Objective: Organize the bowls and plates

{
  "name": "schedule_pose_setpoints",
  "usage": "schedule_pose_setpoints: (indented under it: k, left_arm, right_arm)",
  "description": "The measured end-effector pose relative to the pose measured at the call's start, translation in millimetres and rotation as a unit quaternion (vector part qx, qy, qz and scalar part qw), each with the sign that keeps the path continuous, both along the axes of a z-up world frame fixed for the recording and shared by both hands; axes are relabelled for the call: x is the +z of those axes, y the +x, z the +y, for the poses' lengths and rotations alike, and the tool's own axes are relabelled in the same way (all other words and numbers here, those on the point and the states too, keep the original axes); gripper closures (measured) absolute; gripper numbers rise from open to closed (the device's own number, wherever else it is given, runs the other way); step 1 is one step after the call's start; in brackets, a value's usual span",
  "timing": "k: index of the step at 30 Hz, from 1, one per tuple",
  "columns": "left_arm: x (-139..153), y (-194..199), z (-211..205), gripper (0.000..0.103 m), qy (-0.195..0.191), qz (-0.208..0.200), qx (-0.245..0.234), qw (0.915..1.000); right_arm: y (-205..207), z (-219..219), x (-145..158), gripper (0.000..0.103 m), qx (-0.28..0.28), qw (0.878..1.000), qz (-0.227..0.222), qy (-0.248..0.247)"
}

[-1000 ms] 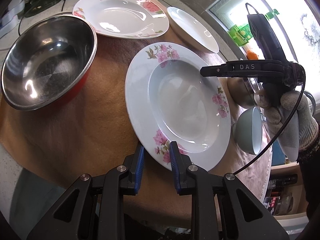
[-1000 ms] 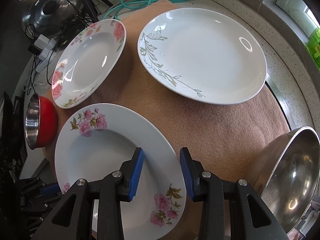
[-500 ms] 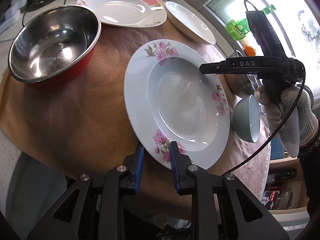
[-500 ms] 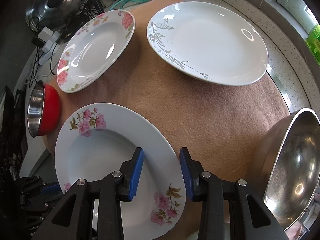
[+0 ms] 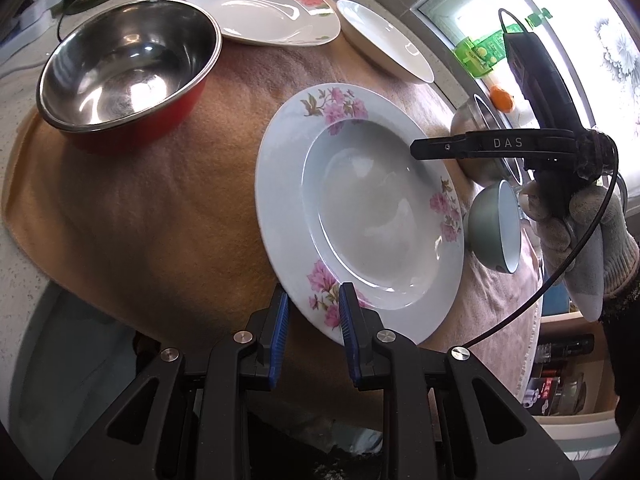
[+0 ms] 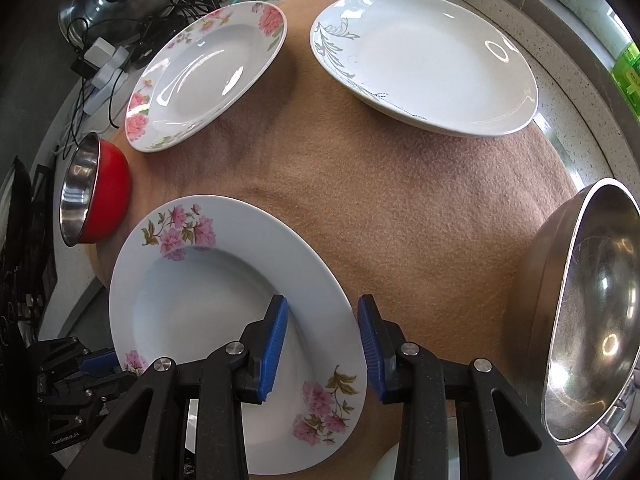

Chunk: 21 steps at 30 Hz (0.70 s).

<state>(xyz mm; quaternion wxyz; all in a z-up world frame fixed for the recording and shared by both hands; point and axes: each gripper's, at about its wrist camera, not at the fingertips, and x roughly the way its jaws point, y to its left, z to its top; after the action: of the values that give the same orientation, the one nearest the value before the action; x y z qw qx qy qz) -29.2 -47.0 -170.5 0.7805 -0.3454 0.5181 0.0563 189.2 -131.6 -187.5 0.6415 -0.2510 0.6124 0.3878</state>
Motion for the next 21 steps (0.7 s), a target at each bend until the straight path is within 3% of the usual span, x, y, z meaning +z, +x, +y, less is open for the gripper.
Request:
schedule_pose_setpoints:
  k: [21]
  left_arm:
    - [-2, -6, 4, 0.081, 0.006, 0.006, 0.014, 0.9999]
  right_arm:
    - [-17, -10, 0, 0.071, 0.019, 1.000, 0.005, -0.020]
